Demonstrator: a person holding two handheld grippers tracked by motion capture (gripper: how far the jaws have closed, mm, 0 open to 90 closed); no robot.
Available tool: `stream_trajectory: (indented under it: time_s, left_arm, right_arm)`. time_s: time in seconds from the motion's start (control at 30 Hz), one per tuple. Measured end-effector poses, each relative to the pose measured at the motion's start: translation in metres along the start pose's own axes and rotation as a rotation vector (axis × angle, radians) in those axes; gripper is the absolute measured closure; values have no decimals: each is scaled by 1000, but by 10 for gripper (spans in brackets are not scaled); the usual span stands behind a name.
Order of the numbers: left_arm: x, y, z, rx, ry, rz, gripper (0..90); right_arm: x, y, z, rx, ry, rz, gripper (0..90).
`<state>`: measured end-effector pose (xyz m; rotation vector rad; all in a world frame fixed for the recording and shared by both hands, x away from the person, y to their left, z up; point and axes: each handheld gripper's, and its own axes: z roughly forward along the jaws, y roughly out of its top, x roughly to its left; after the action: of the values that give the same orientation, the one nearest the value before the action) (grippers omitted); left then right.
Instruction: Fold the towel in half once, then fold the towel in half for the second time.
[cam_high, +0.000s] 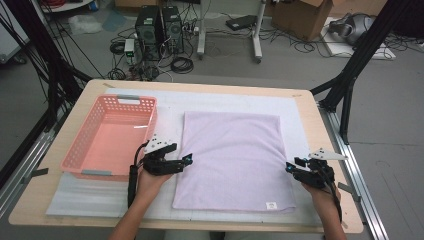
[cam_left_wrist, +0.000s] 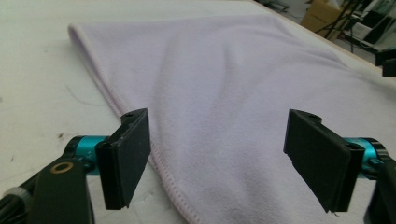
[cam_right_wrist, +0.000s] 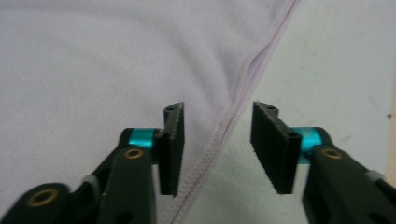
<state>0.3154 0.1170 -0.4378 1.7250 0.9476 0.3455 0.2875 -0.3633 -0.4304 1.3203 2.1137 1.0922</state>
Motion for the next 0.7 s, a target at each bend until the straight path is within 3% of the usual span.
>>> stream_trajectory:
  time_s: [0.13,0.23,0.43,0.57,0.7]
  left_arm:
    - [0,2,-1,-12,-12,4,202]
    - [1,3,-2,-14,-15,17,204]
    - [2,4,-2,-25,-11,23,206]
    - [4,9,-3,-32,-7,29,209]
    - [6,13,-2,-40,-15,-2,210]
  right_arm:
    - [-2,1,-6,-63,-23,3,272]
    - [-5,1,-10,-112,-44,-19,210]
    - [-6,3,-11,-140,-20,-14,203]
    - [-6,4,-6,-122,-4,-17,204]
    - [-8,6,-3,-120,-7,-38,203]
